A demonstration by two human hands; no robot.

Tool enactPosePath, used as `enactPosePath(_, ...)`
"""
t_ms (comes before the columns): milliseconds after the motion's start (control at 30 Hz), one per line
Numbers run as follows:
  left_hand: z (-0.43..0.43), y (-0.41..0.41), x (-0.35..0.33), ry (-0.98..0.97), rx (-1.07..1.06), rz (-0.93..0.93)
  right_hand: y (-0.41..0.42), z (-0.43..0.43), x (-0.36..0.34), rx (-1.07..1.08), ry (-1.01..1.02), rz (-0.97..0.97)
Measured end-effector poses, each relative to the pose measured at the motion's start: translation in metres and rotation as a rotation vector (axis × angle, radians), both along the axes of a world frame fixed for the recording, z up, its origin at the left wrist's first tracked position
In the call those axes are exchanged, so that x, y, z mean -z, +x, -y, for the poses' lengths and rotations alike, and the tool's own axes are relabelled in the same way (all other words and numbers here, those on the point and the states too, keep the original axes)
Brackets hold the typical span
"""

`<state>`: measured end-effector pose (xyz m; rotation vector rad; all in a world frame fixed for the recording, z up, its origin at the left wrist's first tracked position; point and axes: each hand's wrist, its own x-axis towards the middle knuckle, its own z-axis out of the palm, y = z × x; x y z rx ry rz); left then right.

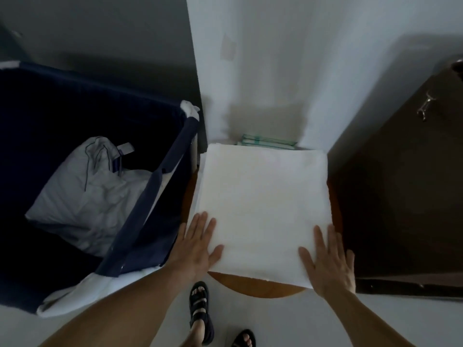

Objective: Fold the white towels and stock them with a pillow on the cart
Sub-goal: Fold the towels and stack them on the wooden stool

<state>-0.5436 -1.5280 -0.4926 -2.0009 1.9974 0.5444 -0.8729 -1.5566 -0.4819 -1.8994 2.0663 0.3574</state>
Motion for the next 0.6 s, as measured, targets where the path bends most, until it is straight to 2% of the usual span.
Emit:
enactPosePath(100,0.003,0.011,-0.023,-0.005,-0.013,0.051,0.028,0.007,-0.018,0.022,-0.058,-0.023)
enactPosePath(233,0.025,0.038,-0.084,-0.204,-0.014,0.002,0.101,0.026,-0.048,-0.148,-0.158,0.115)
enactPosePath(300,0.039,0.063,-0.111,-0.304,-0.095,-0.069,0.148,0.035,-0.067,-0.241,-0.15,0.179)
enactPosePath(433,0.044,0.14,-0.135,-0.404,-0.262,-0.13,0.252,0.05,-0.108,-0.391,-0.224,0.269)
enactPosePath(600,0.036,0.275,-0.122,-0.344,-0.439,-0.142,0.395,0.075,-0.131,-0.548,-0.292,0.367)
